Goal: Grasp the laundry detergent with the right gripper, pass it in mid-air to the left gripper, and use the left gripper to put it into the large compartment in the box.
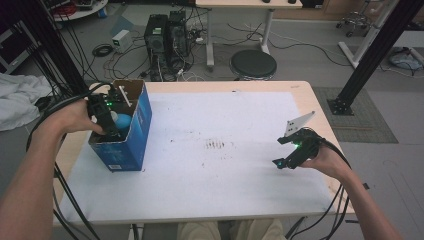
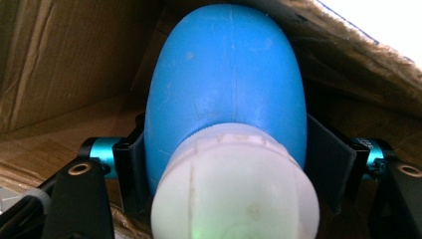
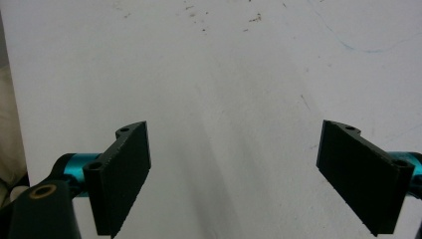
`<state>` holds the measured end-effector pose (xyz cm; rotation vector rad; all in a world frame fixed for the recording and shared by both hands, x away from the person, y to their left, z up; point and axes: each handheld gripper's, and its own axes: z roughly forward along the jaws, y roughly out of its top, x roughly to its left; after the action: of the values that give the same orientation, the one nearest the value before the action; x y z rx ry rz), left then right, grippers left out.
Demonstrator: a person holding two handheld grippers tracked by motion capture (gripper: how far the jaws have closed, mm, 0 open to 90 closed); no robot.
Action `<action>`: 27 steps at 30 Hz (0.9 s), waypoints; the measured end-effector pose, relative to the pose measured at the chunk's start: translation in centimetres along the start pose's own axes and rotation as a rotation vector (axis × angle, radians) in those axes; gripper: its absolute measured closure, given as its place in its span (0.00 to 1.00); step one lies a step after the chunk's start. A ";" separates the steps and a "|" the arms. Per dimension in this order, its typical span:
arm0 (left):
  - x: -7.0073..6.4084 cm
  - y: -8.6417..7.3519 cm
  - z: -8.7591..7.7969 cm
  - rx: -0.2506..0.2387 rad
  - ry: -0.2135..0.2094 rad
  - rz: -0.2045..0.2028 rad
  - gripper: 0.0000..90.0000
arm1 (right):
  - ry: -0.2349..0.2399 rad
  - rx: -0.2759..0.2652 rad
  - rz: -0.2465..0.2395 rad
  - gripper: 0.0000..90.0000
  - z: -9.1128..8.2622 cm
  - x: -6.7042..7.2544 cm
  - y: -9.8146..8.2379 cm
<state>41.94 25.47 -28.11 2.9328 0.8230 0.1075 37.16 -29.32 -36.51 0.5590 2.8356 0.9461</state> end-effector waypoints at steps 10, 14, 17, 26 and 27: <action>0.0 0.2 -0.5 -0.003 0.021 -0.005 0.29 | -0.001 -0.003 0.002 0.14 0.0 0.0 -0.1; -0.1 0.3 -1.0 0.000 0.027 -0.010 0.28 | -0.002 -0.002 0.004 0.14 0.0 0.0 -0.2; -0.2 0.4 -1.2 0.008 0.028 -0.008 0.28 | -0.004 0.002 0.003 0.14 0.0 0.0 -0.1; -0.5 0.6 -2.2 0.002 0.033 -0.029 0.26 | -0.003 -0.001 0.002 0.14 0.1 0.0 -0.1; -0.5 0.6 -2.5 -0.001 0.043 -0.030 0.25 | -0.003 -0.001 0.002 0.14 0.1 0.0 -0.1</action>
<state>41.60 24.89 -25.55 2.9255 0.8717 0.1692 37.10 -29.35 -36.65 0.5626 2.8321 0.9464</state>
